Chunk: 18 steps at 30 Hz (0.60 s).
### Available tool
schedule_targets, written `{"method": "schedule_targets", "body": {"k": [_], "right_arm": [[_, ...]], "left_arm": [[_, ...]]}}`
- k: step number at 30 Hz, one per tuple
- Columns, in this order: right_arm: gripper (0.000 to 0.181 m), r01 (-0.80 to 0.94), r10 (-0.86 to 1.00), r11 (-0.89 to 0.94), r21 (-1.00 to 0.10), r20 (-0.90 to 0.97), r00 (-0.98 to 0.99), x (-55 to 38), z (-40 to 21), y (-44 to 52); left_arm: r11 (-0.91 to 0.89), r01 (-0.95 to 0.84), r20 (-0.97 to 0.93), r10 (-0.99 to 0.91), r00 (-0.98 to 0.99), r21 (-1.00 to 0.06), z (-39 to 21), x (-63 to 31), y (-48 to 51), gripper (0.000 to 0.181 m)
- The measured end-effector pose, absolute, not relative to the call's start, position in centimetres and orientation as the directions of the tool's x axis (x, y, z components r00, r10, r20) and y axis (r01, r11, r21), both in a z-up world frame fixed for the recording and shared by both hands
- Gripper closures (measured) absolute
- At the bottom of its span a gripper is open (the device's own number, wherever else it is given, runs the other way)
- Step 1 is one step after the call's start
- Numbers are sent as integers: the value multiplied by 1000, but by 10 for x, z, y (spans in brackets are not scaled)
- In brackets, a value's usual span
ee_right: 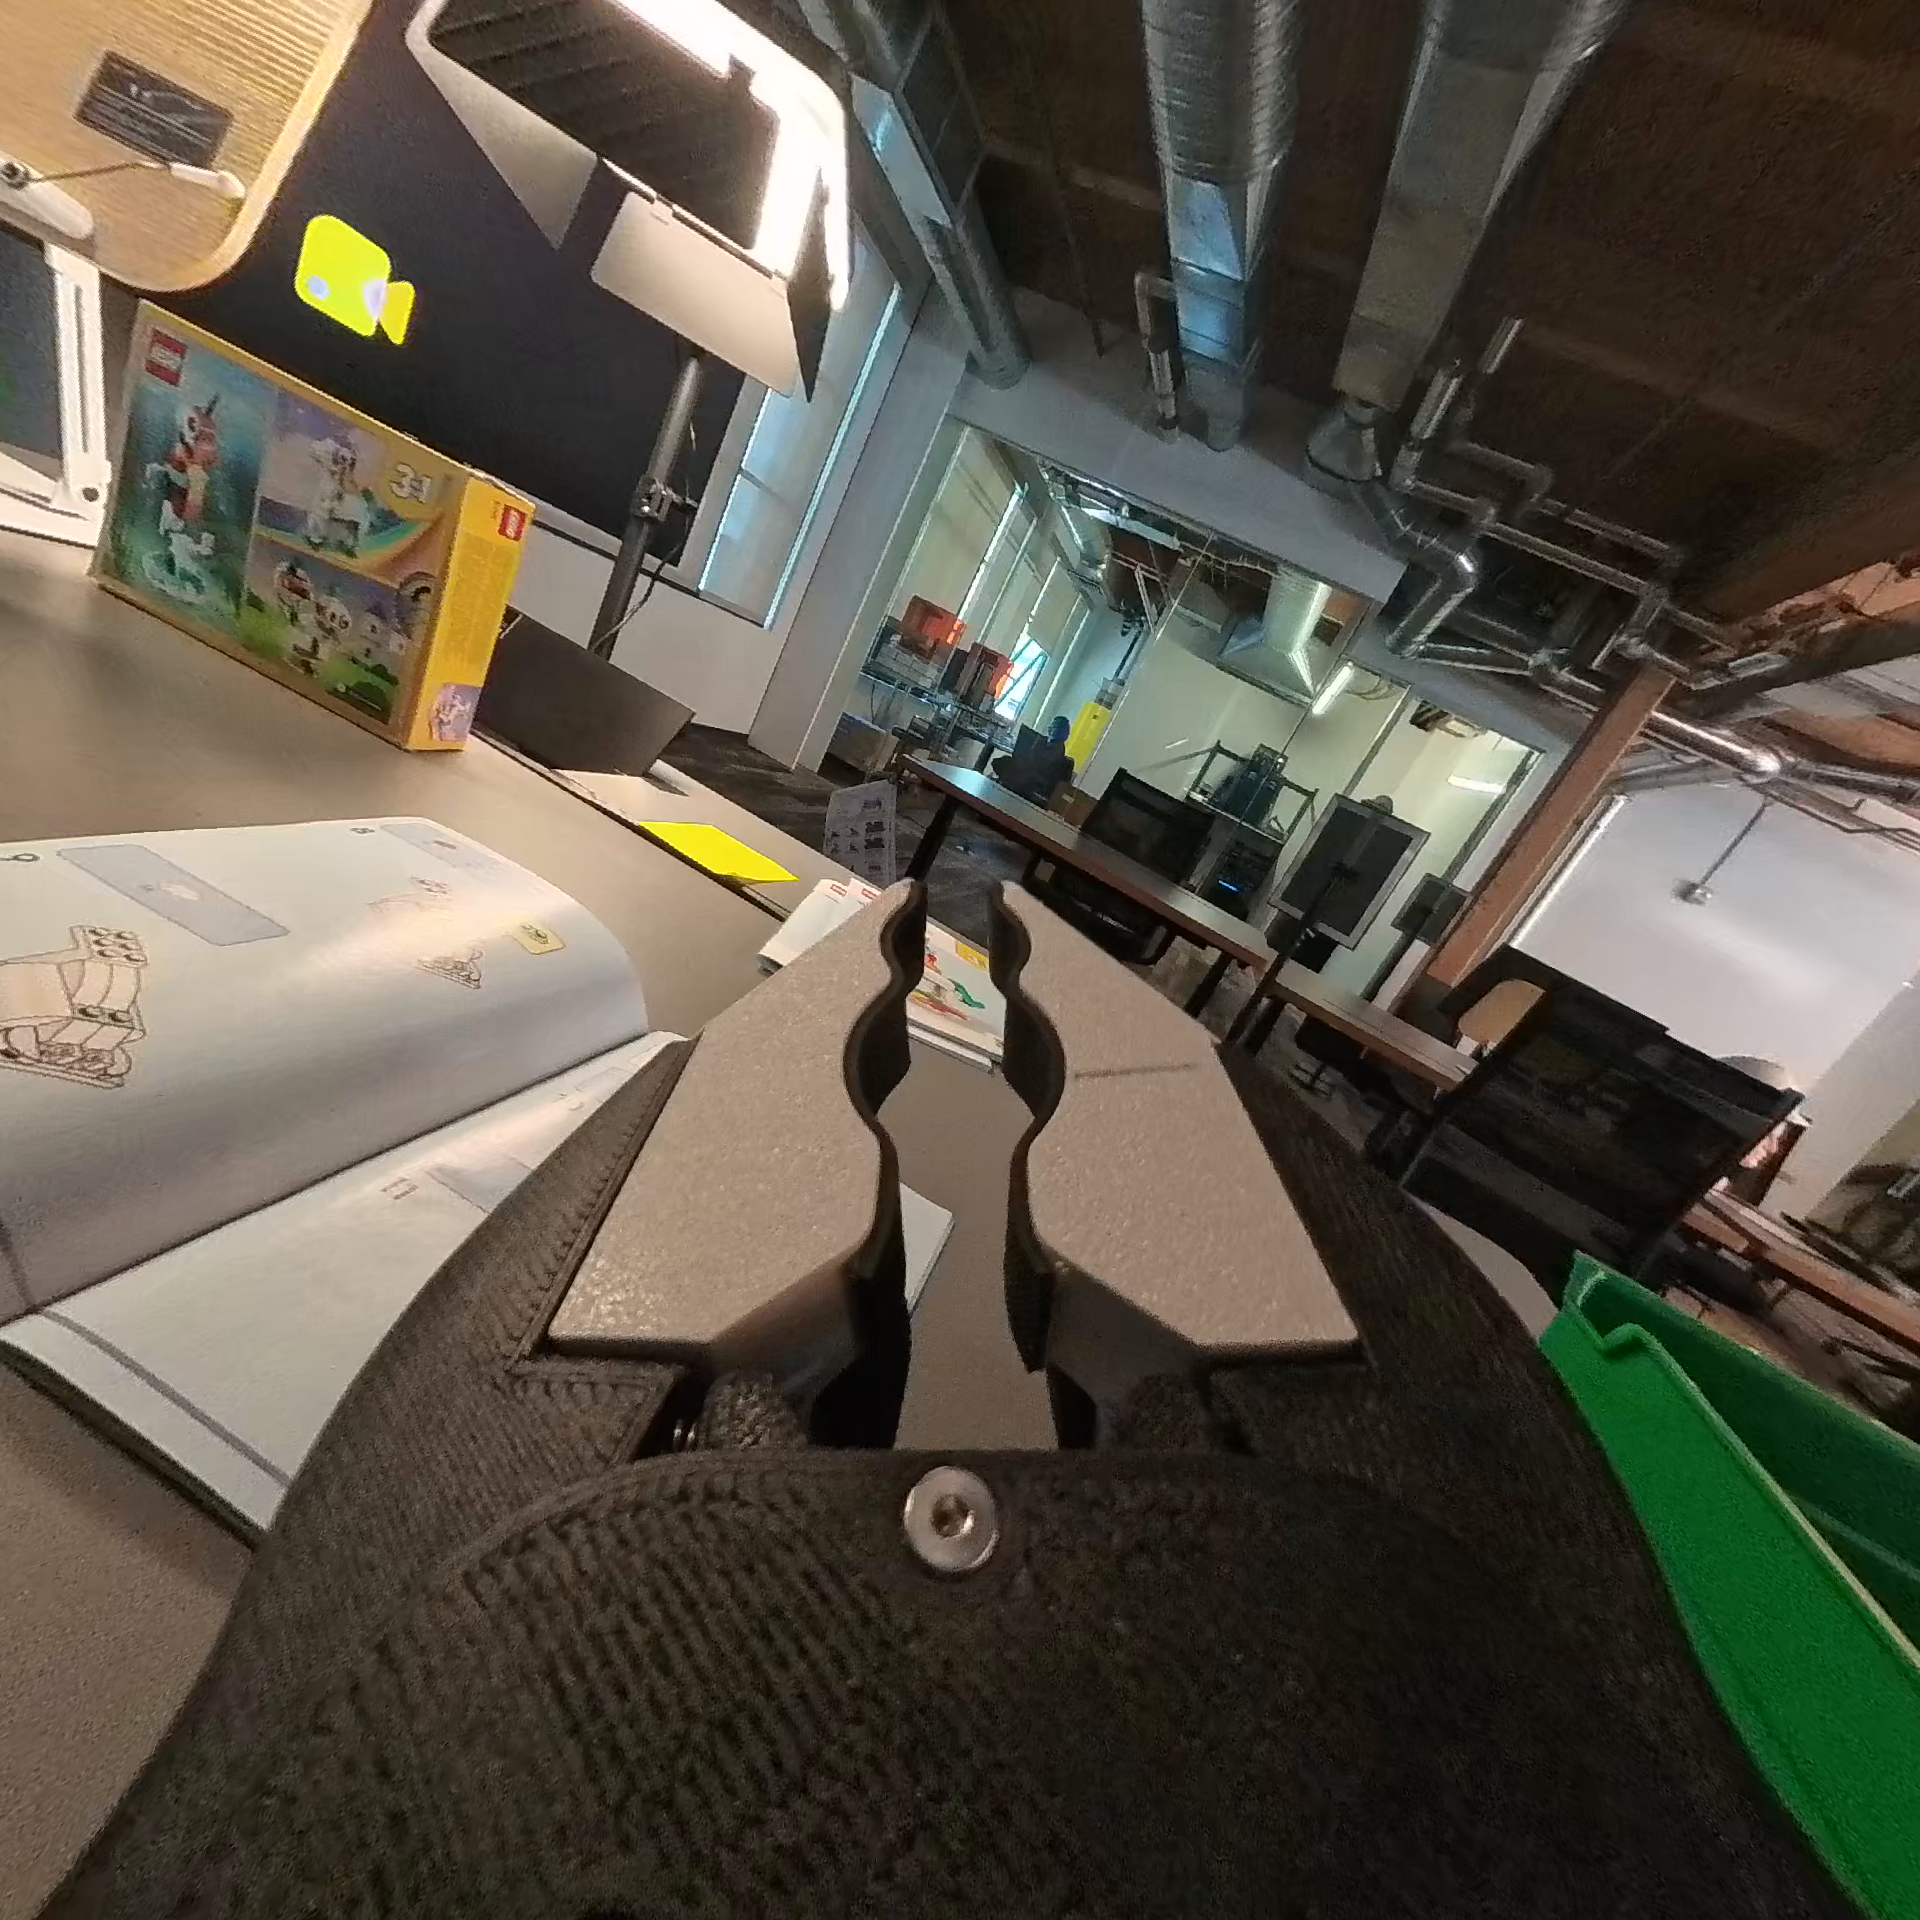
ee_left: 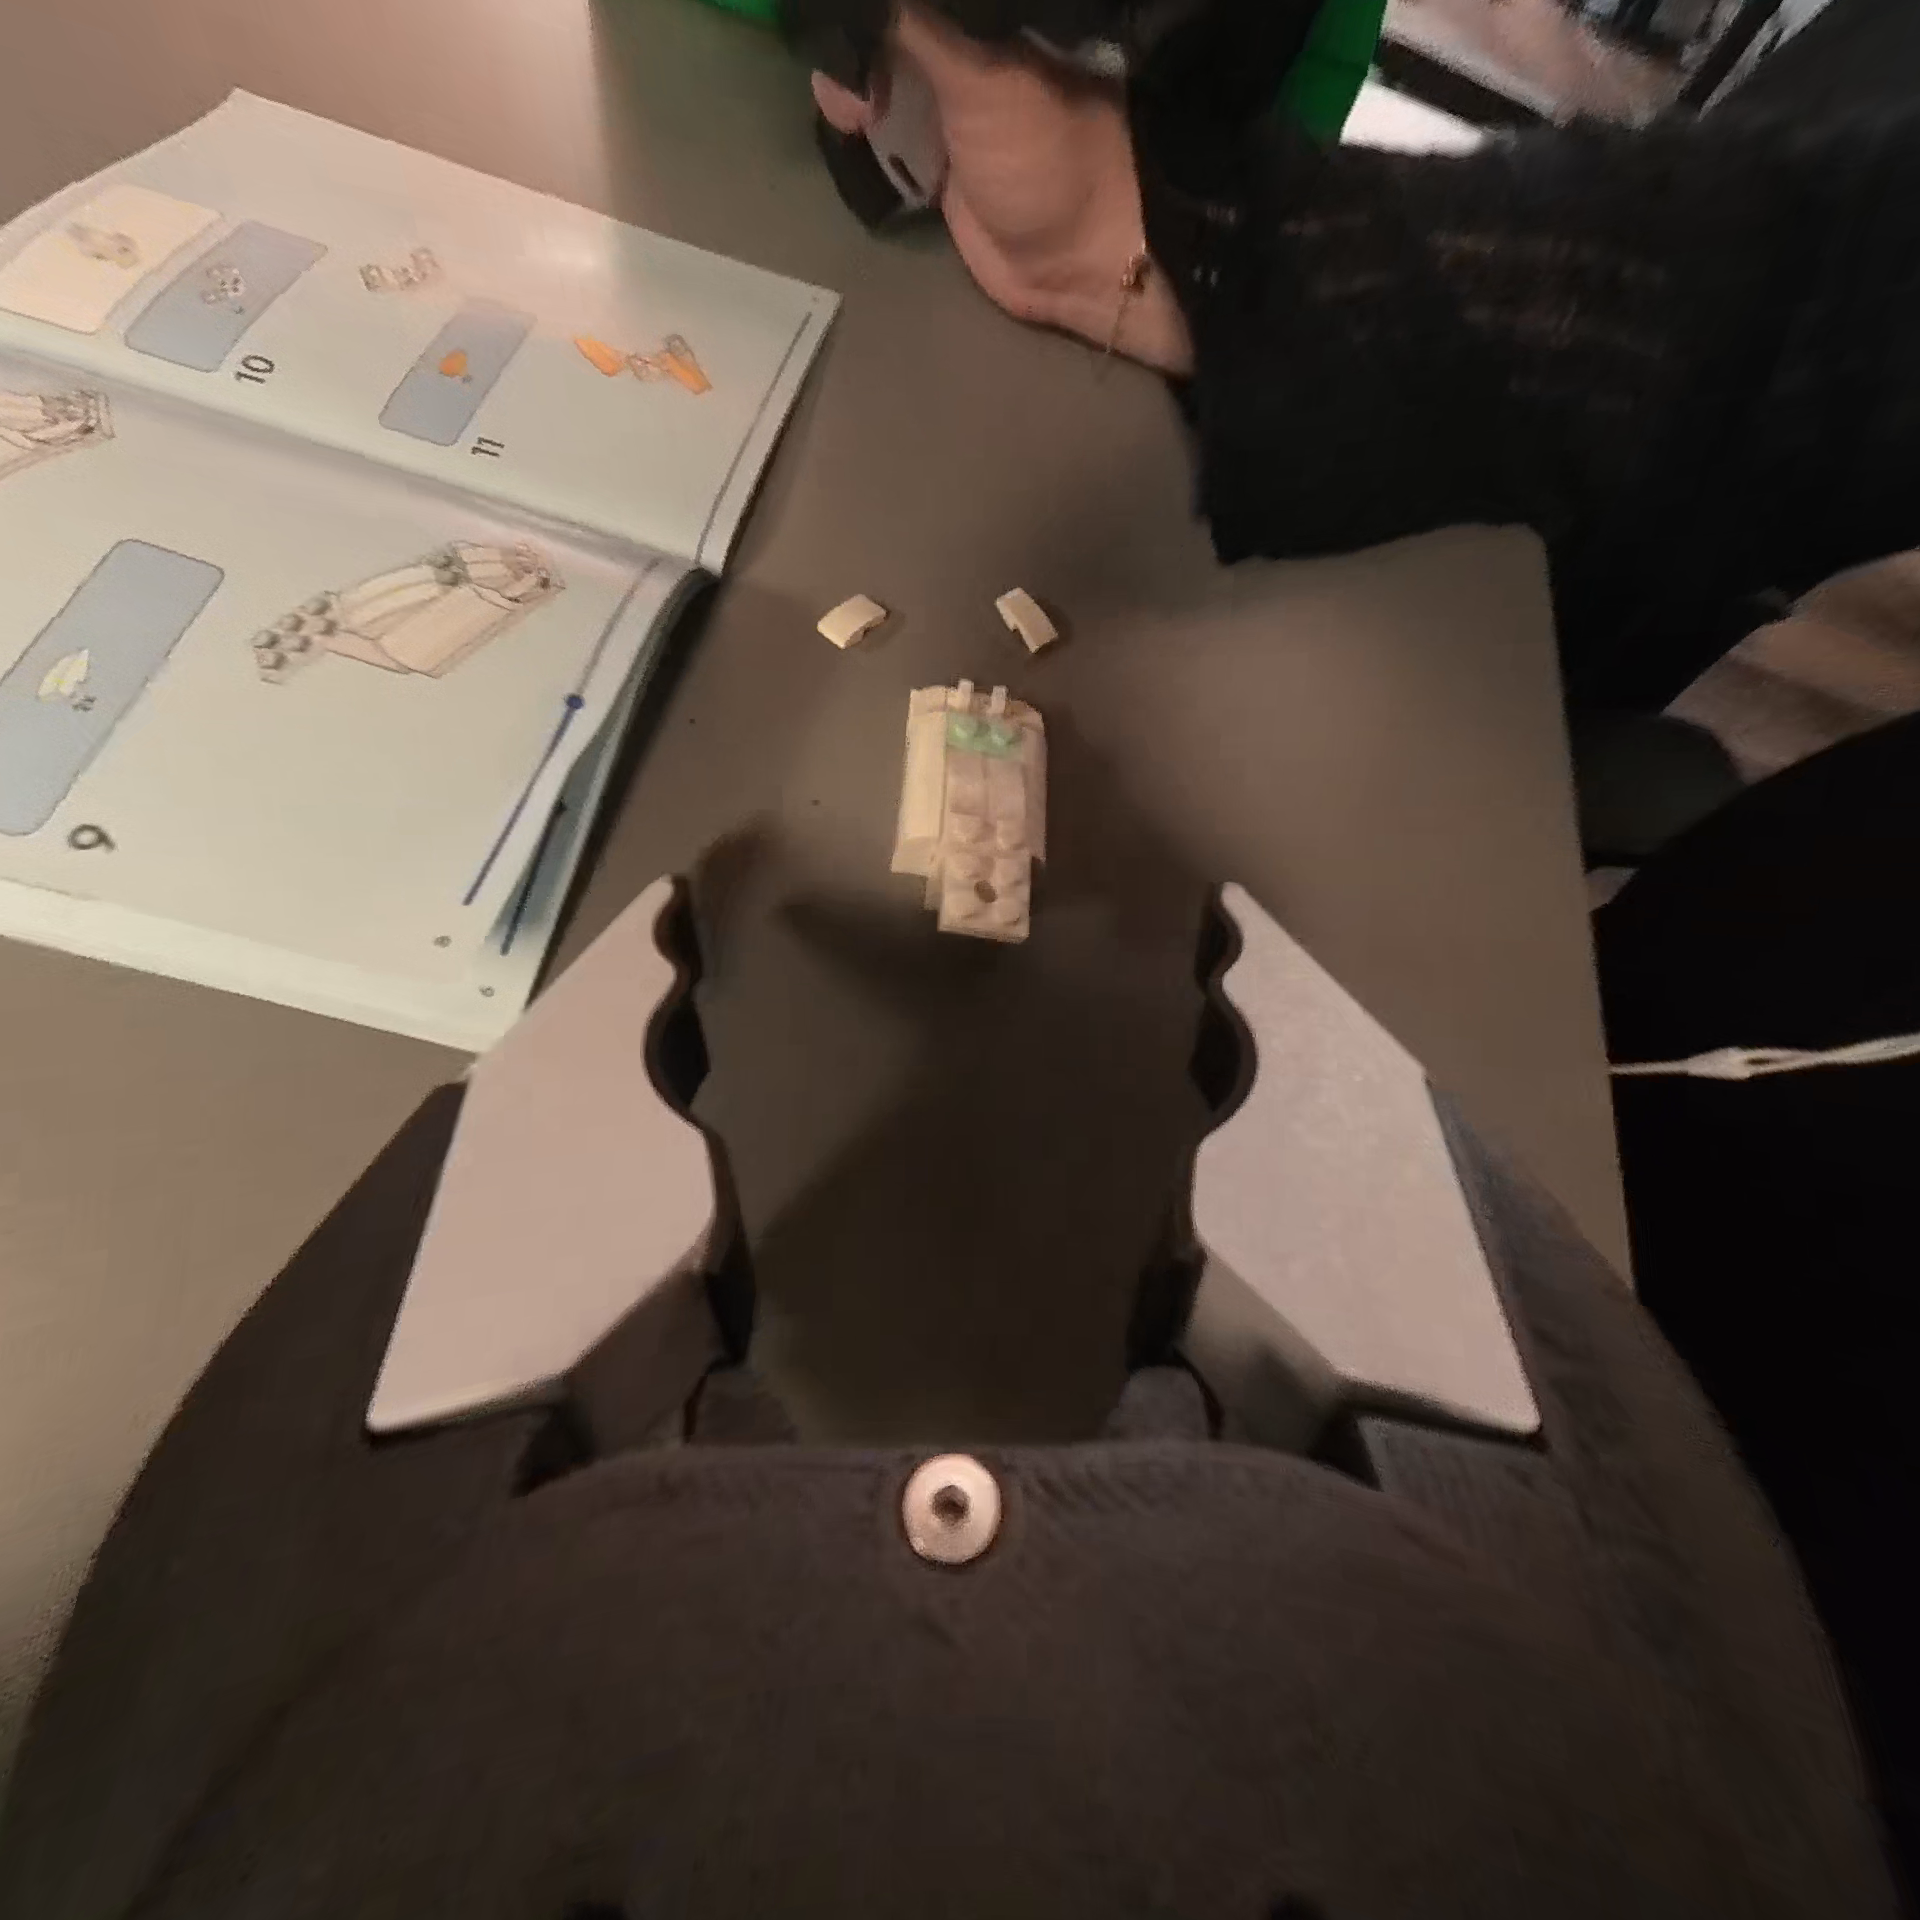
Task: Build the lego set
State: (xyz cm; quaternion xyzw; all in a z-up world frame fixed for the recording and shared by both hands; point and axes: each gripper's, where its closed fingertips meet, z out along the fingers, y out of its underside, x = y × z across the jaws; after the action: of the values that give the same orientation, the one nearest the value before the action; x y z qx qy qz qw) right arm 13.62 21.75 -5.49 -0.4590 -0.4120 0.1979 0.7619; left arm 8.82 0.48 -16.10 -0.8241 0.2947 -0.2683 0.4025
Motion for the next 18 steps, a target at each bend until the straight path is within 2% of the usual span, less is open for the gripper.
{"method": "schedule_targets", "body": {"k": [6,10,18], "right_arm": [[172,88,676,519,-850,471,567,134,-56,213],[172,92,677,525,-846,481,557,132,-56,210],[172,115,660,537,-836,501,559,133,-58,212]], "left_arm": [[-360,-82,196,-669,717,-929,-125,64,20,73],[-217,45,182,-668,721,-975,-99,52,23,73],[-49,-129,-58,-700,711,-990,-93,76,10,83]]}}
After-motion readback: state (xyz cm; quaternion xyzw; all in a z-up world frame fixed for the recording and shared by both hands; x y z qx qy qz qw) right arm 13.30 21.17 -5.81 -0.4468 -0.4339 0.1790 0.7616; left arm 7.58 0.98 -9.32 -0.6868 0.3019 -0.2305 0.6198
